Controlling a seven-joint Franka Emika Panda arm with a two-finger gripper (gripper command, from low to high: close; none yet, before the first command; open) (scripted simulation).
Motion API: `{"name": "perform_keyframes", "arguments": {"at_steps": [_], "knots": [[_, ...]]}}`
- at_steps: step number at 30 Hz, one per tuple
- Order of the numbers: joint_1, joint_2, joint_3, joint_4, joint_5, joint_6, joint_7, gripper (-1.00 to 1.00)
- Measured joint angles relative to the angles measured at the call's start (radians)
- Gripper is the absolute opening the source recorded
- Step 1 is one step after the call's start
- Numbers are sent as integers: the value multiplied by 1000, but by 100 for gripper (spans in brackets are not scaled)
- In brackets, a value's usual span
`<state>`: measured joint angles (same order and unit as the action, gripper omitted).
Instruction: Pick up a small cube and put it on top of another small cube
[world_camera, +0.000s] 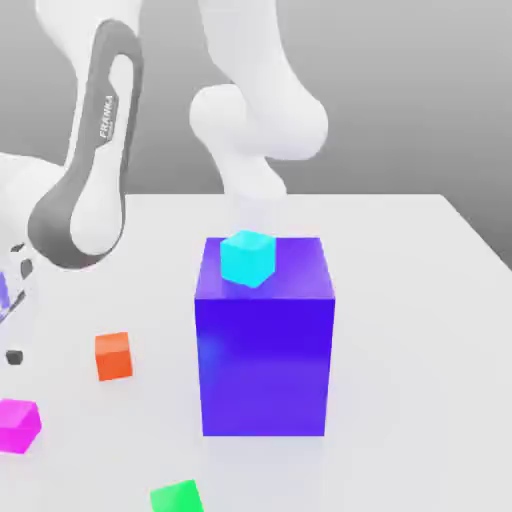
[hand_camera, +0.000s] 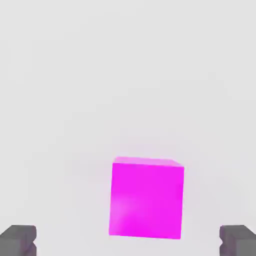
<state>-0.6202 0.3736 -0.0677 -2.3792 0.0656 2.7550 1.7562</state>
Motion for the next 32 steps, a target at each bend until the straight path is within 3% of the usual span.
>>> {"name": "perform_keyframes", "arguments": {"at_steps": [2,3,9,14,22,26,27,32], "knots": [[-10,73,10,14,12,56,-6,0],[-12,96,14,19,15,74,-8,-100],[-14,107,15,21,15,84,-8,-100],[-2,-31,-2,-8,-5,-24,8,-100],[237,-128,157,40,-97,-170,60,-100],[317,-33,191,74,-151,-110,94,-100],[325,-4,187,76,-160,-84,100,100],[325,-4,187,76,-160,-84,100,100]]}}
